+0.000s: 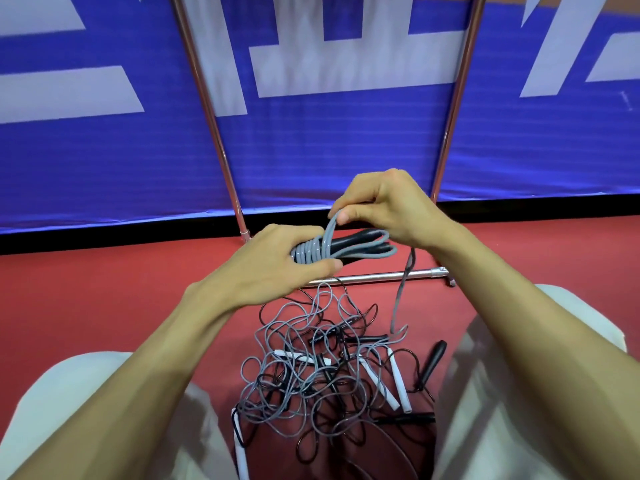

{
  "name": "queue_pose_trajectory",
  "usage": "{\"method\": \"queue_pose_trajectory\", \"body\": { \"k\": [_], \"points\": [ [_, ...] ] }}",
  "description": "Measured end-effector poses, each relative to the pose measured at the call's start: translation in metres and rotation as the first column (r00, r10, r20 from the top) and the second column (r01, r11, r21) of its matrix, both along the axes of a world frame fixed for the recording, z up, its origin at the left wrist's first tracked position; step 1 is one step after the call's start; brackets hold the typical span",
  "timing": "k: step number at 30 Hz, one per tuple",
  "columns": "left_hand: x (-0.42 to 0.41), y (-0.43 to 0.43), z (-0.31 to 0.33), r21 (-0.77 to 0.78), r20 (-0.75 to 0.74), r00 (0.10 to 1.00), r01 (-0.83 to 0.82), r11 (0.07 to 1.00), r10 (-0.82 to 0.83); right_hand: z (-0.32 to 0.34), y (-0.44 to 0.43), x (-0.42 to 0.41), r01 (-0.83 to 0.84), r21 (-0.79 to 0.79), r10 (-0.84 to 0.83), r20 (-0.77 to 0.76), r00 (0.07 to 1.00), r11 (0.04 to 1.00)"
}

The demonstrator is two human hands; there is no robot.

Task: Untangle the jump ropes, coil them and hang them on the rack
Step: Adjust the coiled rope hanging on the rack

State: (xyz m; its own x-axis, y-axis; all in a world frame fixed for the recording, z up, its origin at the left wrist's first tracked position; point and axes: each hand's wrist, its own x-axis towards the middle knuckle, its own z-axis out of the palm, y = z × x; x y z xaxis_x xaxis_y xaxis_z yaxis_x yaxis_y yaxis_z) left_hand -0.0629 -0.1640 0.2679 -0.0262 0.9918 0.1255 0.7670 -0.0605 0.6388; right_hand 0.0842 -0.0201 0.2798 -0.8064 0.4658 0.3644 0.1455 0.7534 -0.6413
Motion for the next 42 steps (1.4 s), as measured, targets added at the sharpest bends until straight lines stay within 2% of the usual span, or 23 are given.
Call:
{"method": "queue_pose_trajectory", "body": {
  "k": [4,6,8,13,17,18,20,22,23,27,30,33,36,39,42],
  "points": [
    [0.004,-0.001,0.001,0.036,0.239,0.971,-0.037,0.999,0.028,-0.008,0.006,0.000,0.007,0.080,-0.012,0.057,0.998,0.997],
    [0.003,-0.002,0.005,0.084,0.404,0.912,-0.108,0.991,0.066,-0.013,0.003,-0.003,0.050,0.136,-0.058,0.055,0.997,0.989],
    [-0.001,-0.003,0.008,0.116,0.518,0.851,-0.172,0.978,0.088,-0.011,-0.004,-0.006,0.059,0.116,-0.069,0.079,0.995,0.991],
    [-0.007,-0.006,0.013,0.146,0.522,0.844,-0.230,0.962,0.122,-0.012,-0.018,-0.012,0.063,0.002,-0.062,0.253,0.966,0.998],
    [-0.020,0.000,0.007,0.136,0.420,0.858,-0.383,0.914,0.297,-0.014,-0.016,-0.013,0.055,0.056,-0.071,0.355,0.932,0.997],
    [-0.023,0.001,0.006,0.142,0.354,0.867,-0.421,0.896,0.352,-0.016,-0.015,-0.013,0.041,0.073,-0.067,0.389,0.919,0.996],
    [-0.026,0.000,0.005,0.162,0.087,0.872,-0.490,0.857,0.482,-0.019,-0.014,-0.014,0.025,0.101,-0.068,0.449,0.891,0.995],
    [-0.024,0.000,0.003,0.204,-0.187,0.815,-0.515,0.833,0.549,-0.023,-0.013,-0.014,0.030,0.124,-0.087,0.489,0.868,0.992],
    [-0.022,0.000,0.002,0.214,-0.254,0.793,-0.512,0.832,0.553,-0.023,-0.014,-0.014,0.031,0.118,-0.088,0.516,0.852,0.993],
    [-0.020,0.005,-0.004,0.184,-0.332,0.771,-0.512,0.839,0.543,-0.019,-0.026,-0.013,-0.056,0.069,0.002,0.608,0.794,0.996],
    [-0.019,0.007,-0.006,0.091,-0.420,0.776,-0.480,0.872,0.471,-0.013,-0.039,-0.011,-0.199,0.290,-0.034,0.638,0.769,0.936],
    [-0.015,0.006,-0.008,-0.036,-0.529,0.788,-0.394,0.919,0.317,-0.012,-0.044,-0.010,-0.291,0.514,-0.064,0.566,0.822,0.807],
    [-0.013,0.003,-0.009,-0.116,-0.530,0.822,-0.314,0.942,0.208,-0.008,-0.039,-0.008,-0.234,0.567,-0.028,0.415,0.910,0.790],
    [-0.010,0.002,-0.011,-0.153,-0.513,0.849,-0.235,0.960,0.126,-0.002,-0.037,-0.007,-0.096,0.448,-0.027,0.261,0.965,0.889],
    [-0.006,0.001,-0.008,-0.153,-0.474,0.876,-0.184,0.971,0.091,-0.004,-0.029,-0.005,0.036,0.365,-0.100,0.158,0.982,0.930]
  ]
}}
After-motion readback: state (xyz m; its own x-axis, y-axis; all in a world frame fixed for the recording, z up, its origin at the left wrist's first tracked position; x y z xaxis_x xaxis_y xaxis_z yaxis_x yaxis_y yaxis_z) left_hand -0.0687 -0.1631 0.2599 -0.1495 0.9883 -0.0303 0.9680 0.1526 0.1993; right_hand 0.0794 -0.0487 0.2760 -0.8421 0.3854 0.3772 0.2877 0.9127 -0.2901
